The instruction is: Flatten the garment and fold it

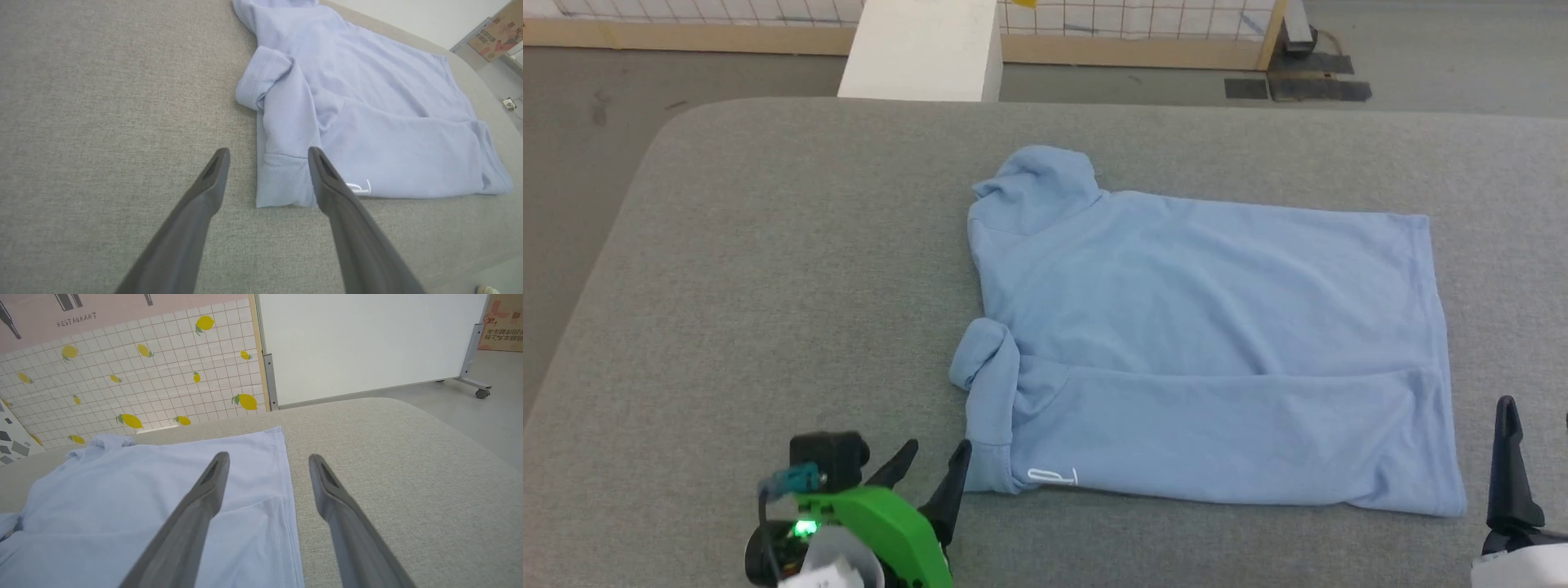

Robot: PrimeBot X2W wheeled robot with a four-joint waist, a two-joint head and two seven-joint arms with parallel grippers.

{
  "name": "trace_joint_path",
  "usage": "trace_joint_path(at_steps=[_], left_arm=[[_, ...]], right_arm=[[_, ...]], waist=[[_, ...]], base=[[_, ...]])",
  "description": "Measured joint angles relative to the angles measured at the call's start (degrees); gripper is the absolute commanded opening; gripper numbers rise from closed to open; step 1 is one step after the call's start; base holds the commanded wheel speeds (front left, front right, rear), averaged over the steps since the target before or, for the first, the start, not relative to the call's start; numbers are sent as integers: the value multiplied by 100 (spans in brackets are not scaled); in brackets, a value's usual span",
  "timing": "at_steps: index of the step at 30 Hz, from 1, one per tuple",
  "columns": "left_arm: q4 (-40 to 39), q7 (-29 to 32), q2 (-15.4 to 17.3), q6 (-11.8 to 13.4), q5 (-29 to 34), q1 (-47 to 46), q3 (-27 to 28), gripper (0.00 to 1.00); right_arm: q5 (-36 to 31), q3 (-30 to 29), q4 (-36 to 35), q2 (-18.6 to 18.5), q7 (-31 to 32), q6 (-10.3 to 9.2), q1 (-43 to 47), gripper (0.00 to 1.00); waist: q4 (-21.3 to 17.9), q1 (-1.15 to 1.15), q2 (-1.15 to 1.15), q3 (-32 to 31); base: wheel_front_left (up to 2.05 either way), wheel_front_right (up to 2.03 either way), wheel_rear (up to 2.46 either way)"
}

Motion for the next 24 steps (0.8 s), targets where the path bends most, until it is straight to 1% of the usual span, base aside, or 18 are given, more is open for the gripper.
trace_joint_path(at_steps=[3, 6, 10, 13, 15, 18, 20, 21, 22, 24], left_arm=[[204, 336, 2, -23, -181, -275, -38, 100], [420, 566, -8, -67, -260, -515, -81, 100], [749, 1006, -4, -63, -280, -704, -196, 100], [965, 1351, -2, -1, -350, -776, -247, 100], [1055, 1641, -38, 80, -582, -829, -232, 100], [1135, 2053, -62, 136, -775, -923, -232, 100], [1173, 2187, -66, 136, -844, -988, -249, 100], [1200, 2199, -69, 136, -861, -1007, -248, 48], [1230, 2194, -77, 135, -873, -1023, -245, 0], [1302, 2140, -79, 129, -873, -1054, -245, 0]], right_arm=[[-1, 21, 18, 1, 5, 0, -28, 100], [-1, 18, 31, 1, 7, 0, -64, 100], [-3, 14, 36, 1, 9, 0, -114, 100], [-11, 9, 48, 1, 14, 0, -120, 100], [-11, 7, 56, 1, 14, 0, -125, 100], [-11, 5, 58, 1, 18, 0, -140, 100], [-11, 4, 60, 1, 40, 0, -147, 100], [-10, 7, 60, 1, 41, 0, -157, 100], [-10, 8, 63, 1, 42, 0, -172, 100], [-10, 7, 74, 1, 57, 0, -214, 100]], waist=[[-54, 0, 0, 83], [-112, 0, 0, 171], [-203, 0, 0, 271], [-267, 0, 0, 326], [-305, 0, 0, 353], [-341, 0, 0, 382], [-359, 0, 0, 401], [-368, 0, 0, 413], [-376, 0, 0, 427], [-393, 0, 0, 447]], base=[[0, 0, 0], [0, 0, 0], [0, 0, 0], [0, 0, 0], [0, 0, 0], [0, 0, 0], [0, 0, 0], [0, 0, 0], [0, 0, 0], [0, 0, 0]])
